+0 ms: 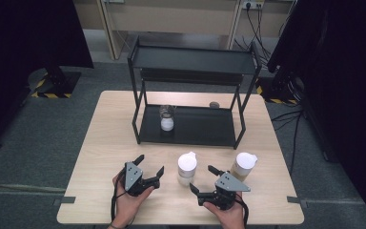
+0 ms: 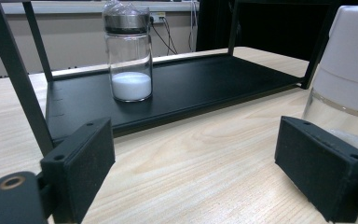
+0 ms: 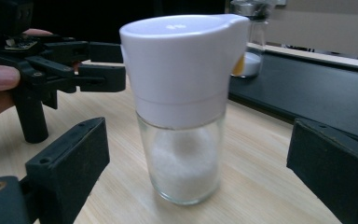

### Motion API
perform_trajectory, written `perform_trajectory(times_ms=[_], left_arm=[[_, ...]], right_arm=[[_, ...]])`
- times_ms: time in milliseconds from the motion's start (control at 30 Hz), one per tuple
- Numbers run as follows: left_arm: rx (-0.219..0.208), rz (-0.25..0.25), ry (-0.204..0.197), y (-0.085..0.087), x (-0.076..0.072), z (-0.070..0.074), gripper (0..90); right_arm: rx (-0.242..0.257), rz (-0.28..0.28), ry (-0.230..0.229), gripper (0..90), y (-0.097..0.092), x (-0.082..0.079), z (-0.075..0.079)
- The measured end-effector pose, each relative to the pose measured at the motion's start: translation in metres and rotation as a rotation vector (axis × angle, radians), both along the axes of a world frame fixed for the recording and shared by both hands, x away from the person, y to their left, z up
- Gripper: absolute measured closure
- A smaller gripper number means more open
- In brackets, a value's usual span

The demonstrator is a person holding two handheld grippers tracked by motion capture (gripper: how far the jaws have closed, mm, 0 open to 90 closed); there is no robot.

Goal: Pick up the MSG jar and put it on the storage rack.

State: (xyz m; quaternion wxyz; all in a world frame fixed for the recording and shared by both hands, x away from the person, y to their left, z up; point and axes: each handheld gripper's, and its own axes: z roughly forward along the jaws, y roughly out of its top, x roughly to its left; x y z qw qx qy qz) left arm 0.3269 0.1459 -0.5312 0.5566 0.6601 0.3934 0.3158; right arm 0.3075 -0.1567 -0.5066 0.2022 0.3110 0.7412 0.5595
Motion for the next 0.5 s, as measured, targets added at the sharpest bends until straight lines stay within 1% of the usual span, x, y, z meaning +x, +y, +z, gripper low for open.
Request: perform_trajectory(times_ms=[200, 333, 500], left_arm=[[-0.002, -0.001, 0.000, 0.001, 0.000, 0.000, 11.7], [-0.001, -0.002, -0.002, 0.000, 0.000, 0.000, 11.6], [-0.001, -0.003, -0.001, 0.000, 0.000, 0.000, 11.6]], right_arm=[[-0.033, 0.028, -0.018, 10.1, 0.015, 0.008, 0.002], [-0.046, 0.031, -0.011, 12.8, 0.023, 0.017, -0.001], [-0.056, 0.034, -0.005, 16.3, 0.027, 0.022, -0.005]])
